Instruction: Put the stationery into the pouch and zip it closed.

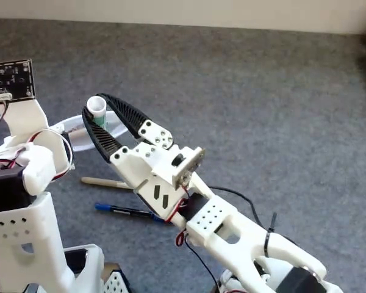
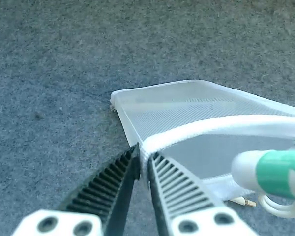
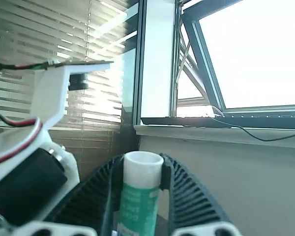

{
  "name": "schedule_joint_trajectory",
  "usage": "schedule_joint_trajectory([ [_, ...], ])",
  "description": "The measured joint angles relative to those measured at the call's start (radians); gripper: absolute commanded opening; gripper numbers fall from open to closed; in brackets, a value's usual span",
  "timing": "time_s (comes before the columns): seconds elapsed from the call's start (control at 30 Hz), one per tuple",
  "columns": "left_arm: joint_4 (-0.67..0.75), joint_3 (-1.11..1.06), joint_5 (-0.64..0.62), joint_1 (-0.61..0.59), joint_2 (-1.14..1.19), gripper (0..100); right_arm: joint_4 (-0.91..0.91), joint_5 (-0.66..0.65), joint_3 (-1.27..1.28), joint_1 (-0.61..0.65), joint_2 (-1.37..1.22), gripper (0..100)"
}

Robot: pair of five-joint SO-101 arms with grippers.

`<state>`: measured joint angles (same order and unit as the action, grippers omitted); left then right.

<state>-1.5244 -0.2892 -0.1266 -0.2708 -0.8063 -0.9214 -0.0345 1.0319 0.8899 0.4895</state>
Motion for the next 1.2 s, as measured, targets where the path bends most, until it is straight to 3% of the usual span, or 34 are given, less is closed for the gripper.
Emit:
schedule_joint_trajectory([
  [0.33,0.0,0.0,0.0,0.0,0.0,1,-0.12,0.0,0.0,0.0,-0.095,0.5],
  [1.2,0.0,0.0,0.0,-0.005,0.0,1,-0.135,-0.002,0.115,-0.005,-0.095,0.5],
])
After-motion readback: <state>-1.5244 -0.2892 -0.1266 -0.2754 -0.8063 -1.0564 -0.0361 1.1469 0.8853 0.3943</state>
